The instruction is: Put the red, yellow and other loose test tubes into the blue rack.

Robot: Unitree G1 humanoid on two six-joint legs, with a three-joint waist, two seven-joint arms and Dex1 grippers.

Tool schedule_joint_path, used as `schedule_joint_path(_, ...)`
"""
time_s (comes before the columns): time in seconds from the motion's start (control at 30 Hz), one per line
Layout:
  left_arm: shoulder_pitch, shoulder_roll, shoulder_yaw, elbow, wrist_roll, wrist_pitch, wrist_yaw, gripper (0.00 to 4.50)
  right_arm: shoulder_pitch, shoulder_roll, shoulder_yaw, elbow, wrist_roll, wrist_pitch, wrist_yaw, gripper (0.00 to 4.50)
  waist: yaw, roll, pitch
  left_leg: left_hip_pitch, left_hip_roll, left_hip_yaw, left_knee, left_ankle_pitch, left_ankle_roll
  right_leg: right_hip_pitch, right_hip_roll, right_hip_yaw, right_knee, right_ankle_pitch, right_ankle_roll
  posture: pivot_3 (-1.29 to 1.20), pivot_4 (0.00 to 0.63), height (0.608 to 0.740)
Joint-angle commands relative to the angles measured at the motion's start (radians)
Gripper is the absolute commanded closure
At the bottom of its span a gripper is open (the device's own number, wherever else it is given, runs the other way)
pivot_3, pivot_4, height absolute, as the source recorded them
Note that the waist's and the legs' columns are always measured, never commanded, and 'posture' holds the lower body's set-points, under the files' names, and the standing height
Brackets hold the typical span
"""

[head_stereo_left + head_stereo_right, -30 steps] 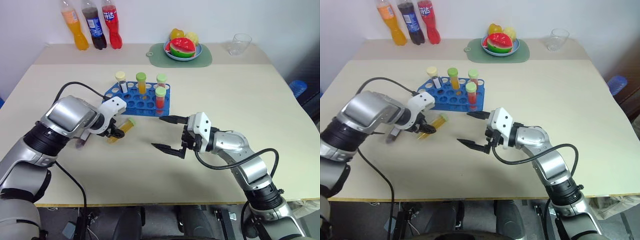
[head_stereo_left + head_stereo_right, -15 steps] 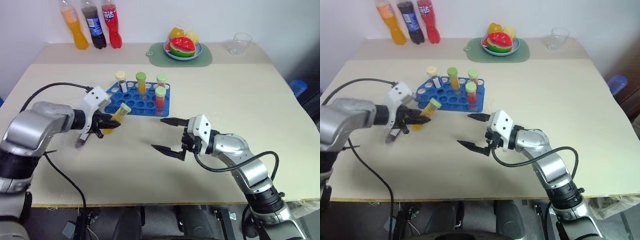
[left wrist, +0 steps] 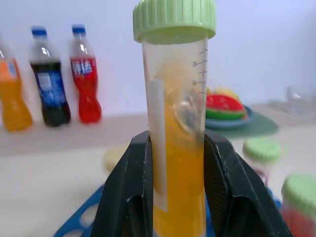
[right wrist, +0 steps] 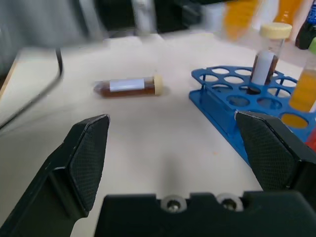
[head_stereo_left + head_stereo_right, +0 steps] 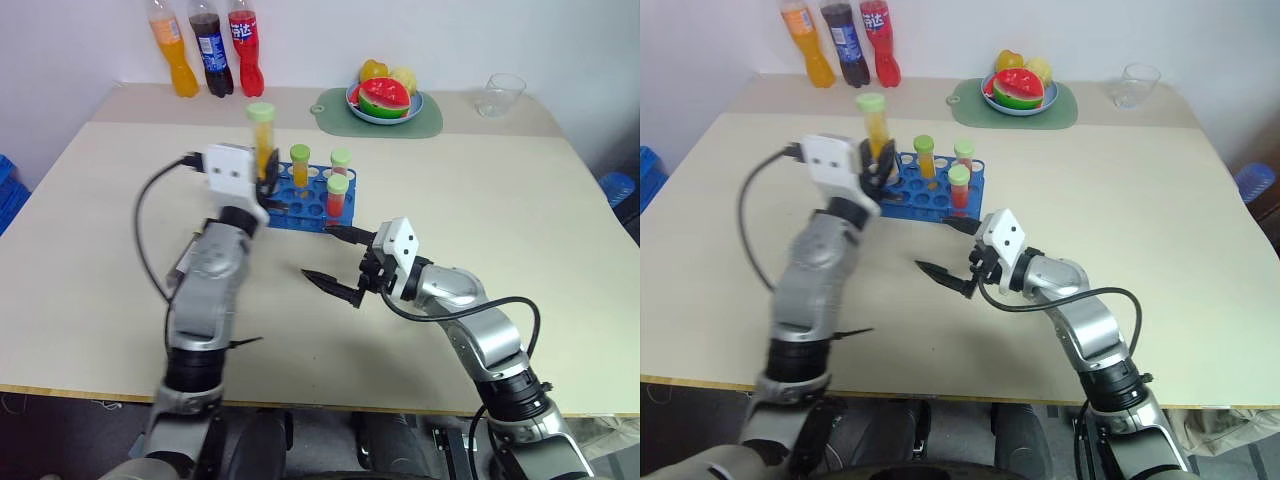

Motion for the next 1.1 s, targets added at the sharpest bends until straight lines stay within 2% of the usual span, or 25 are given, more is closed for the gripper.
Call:
schedule_joint_path(0.03,-0.033,-0.007,-0.007,0.127,0.065,-0.164,0.028,3.71,0.003,-0.002,-0.014,-0.04,-0.003,0.008,-0.025,0.0,-0.007,0.0,0.0,0.0,0.0,0.0,0.0,0.0,0.0,0.0,0.0,0.0,0.0,0.0,0.0,0.0,0.15,0.734)
schedule_joint_path(0.23,-0.052,-0.018,-0.012,0.268,0.063,-0.243,-0.007,3.71,0.021,-0.01,-0.026,-0.049,-0.021,0.013,-0.066,0.0,-0.019,0.0,0.0,0.0,0.0,0.0,0.0,0.0,0.0,-0.001,0.0,0.0,0.001,0.0,0.0,0.0,0.15,0.734)
schedule_joint_path(0.5,-0.071,-0.023,-0.023,0.359,0.094,-0.231,-0.014,3.71,0.044,-0.012,-0.035,-0.076,-0.015,0.027,-0.091,0.0,-0.022,0.0,0.0,0.0,0.0,0.0,0.0,0.0,0.0,-0.001,0.0,0.0,0.001,0.0,0.0,0.0,0.15,0.734)
schedule_joint_path(0.77,-0.096,-0.028,-0.011,0.453,0.112,-0.297,-0.002,3.71,0.048,-0.015,-0.036,-0.079,-0.01,0.031,-0.09,0.0,-0.021,0.0,0.0,0.0,0.0,0.0,0.0,0.0,0.0,0.0,0.0,0.0,0.001,0.0,0.0,0.0,0.15,0.734)
schedule_joint_path(1.1,-0.06,-0.033,0.0,0.459,0.116,-0.341,-0.003,3.71,0.053,-0.016,-0.039,-0.085,-0.007,0.037,-0.092,0.0,-0.022,0.0,0.0,0.0,0.0,0.0,0.0,0.0,0.0,0.0,0.0,0.0,0.001,0.0,0.0,0.0,0.15,0.734)
